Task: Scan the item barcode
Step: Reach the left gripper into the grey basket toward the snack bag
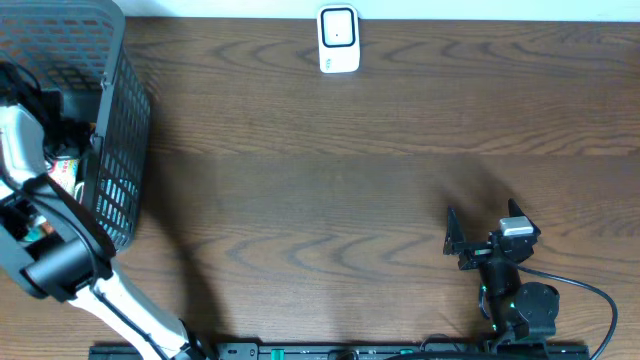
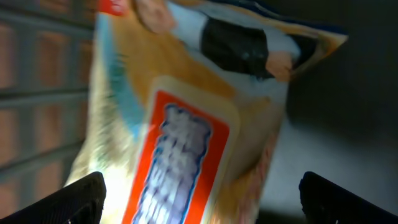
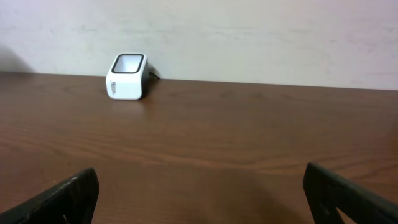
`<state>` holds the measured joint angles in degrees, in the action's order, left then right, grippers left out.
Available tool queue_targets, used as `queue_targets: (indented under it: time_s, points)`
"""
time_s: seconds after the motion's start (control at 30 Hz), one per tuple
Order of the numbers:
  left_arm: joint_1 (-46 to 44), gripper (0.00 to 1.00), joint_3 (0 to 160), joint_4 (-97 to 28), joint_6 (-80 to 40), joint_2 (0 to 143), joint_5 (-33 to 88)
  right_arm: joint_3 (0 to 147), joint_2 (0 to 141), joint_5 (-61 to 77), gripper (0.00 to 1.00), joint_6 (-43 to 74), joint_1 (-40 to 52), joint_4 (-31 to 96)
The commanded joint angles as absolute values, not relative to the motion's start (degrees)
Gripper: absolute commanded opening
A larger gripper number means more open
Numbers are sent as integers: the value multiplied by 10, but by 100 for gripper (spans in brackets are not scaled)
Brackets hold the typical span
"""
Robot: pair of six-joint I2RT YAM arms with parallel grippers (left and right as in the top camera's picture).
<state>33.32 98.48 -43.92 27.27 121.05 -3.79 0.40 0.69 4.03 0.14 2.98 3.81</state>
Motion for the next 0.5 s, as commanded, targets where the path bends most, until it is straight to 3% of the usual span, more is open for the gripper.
queue_targets:
  time_s: [0.0, 0.1, 0.2, 0.33, 0.37, 0.4, 0.47]
  points:
    - [334, 99, 986, -423, 291, 1229, -36, 4, 4, 38, 99, -5, 34, 41]
    - [334, 91, 986, -414, 292, 1241, -36, 4, 4, 38, 99, -5, 34, 41]
    - [334, 75, 986, -408, 291, 1251, -36, 4, 4, 38, 99, -5, 34, 41]
    - [334, 44, 986, -401, 289, 1251, -36, 4, 4, 38, 99, -5, 34, 41]
    - [334, 19, 986, -404, 286, 1251, -36, 4, 4, 38, 99, -5, 34, 41]
    - [334, 8, 986, -406, 284, 1250, -36, 4, 4, 38, 99, -5, 34, 41]
    - [334, 7, 986, -411, 253, 1238, -36, 4, 4, 38, 99, -5, 34, 41]
